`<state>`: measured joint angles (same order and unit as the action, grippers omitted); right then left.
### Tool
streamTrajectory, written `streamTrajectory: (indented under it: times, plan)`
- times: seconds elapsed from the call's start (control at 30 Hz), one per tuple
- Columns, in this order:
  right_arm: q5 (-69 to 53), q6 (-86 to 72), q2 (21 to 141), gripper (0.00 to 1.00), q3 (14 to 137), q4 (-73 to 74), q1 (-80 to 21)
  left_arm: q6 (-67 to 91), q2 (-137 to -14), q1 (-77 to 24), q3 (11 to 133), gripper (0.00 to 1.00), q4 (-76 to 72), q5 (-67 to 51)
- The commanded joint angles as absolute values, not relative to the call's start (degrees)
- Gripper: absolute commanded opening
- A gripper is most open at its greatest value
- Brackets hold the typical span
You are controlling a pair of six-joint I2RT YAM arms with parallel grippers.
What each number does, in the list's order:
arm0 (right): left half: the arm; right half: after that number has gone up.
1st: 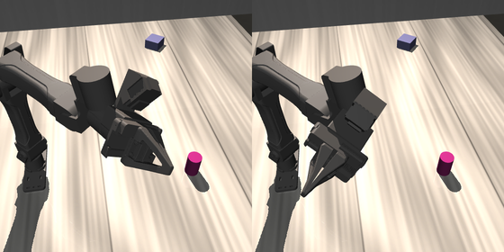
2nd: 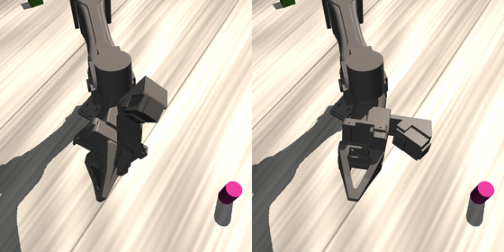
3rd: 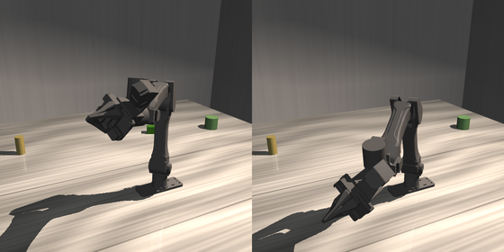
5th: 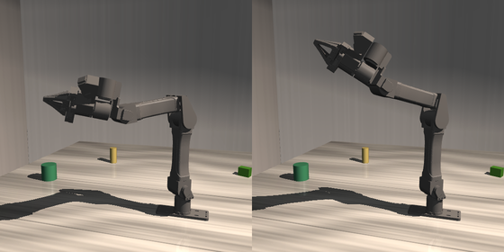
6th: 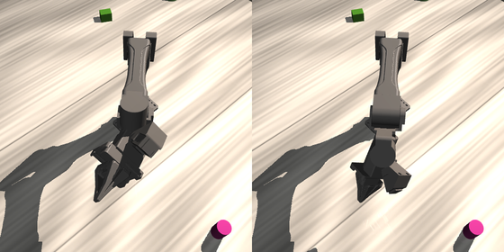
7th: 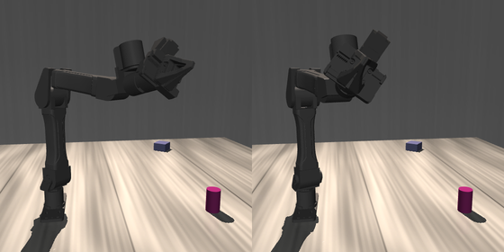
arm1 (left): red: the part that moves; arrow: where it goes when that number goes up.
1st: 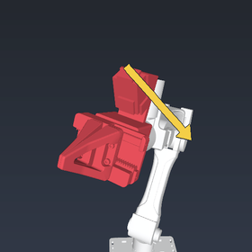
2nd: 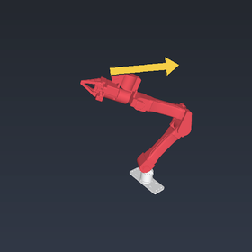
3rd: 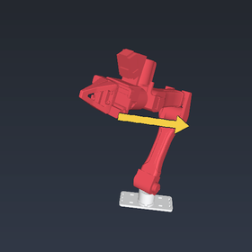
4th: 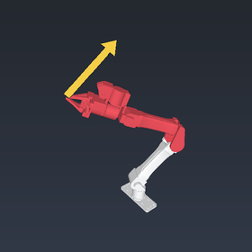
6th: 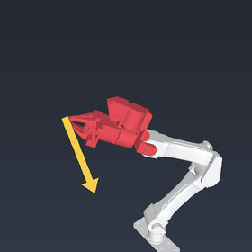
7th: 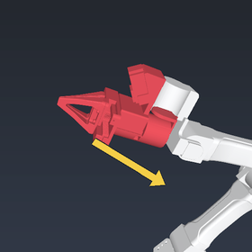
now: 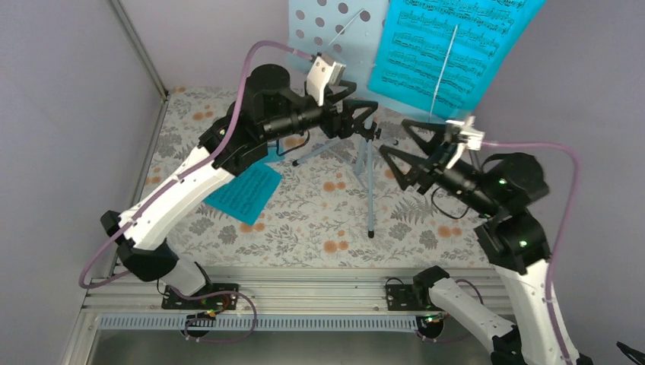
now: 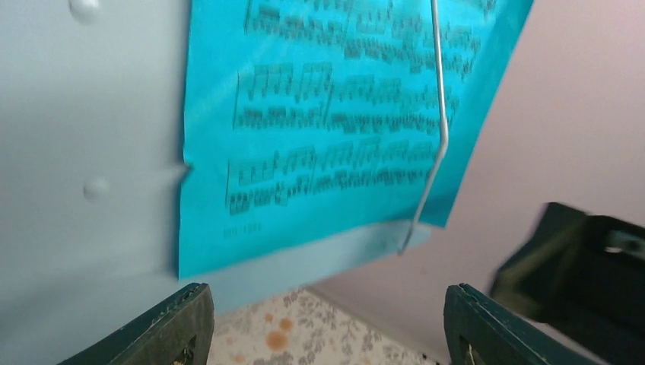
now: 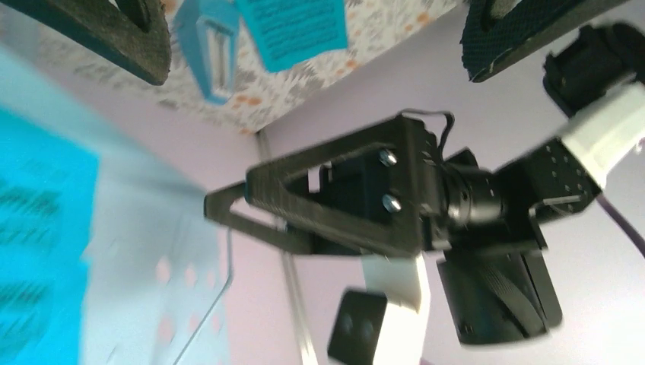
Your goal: Pack up the instrument practice props
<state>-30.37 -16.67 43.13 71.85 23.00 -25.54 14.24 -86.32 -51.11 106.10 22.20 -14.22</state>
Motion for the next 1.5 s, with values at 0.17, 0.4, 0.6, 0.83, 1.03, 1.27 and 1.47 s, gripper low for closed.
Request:
streamTrajectory:
  times: [0.17, 0.4, 0.6, 0.83, 1.03, 1.27, 1.47]
  plan:
    - [-10.7, -18.6, 50.6, 0.86, 92.1, 34.1, -26.1, 20.2, -99.0, -49.1, 127.5, 0.73, 32.5, -14.5]
    - [-7.9, -18.6, 54.9, 0.87, 98.0, 34.1, -26.1, 22.2, -101.2, -46.8, 129.5, 0.68, 32.8, -17.1]
    - [-5.1, -18.2, 57.1, 0.89, 100.6, 34.1, -26.1, 22.2, -102.5, -46.6, 129.6, 0.65, 33.0, -18.4]
    - [-3.8, -18.4, 58.1, 0.89, 100.6, 33.3, -26.0, 20.9, -104.9, -46.5, 132.4, 0.64, 34.9, -15.9]
    - [-2.2, -17.8, 57.6, 0.9, 100.3, 33.0, -26.0, 20.0, -106.6, -46.5, 133.5, 0.61, 35.4, -14.1]
    - [0.1, -16.8, 57.6, 0.9, 100.3, 33.2, -26.0, 19.5, -107.2, -46.8, 132.9, 0.59, 33.7, -16.6]
    - [2.0, -15.9, 58.5, 0.9, 100.7, 33.5, -25.9, 18.9, -106.5, -47.1, 131.1, 0.58, 29.2, -21.5]
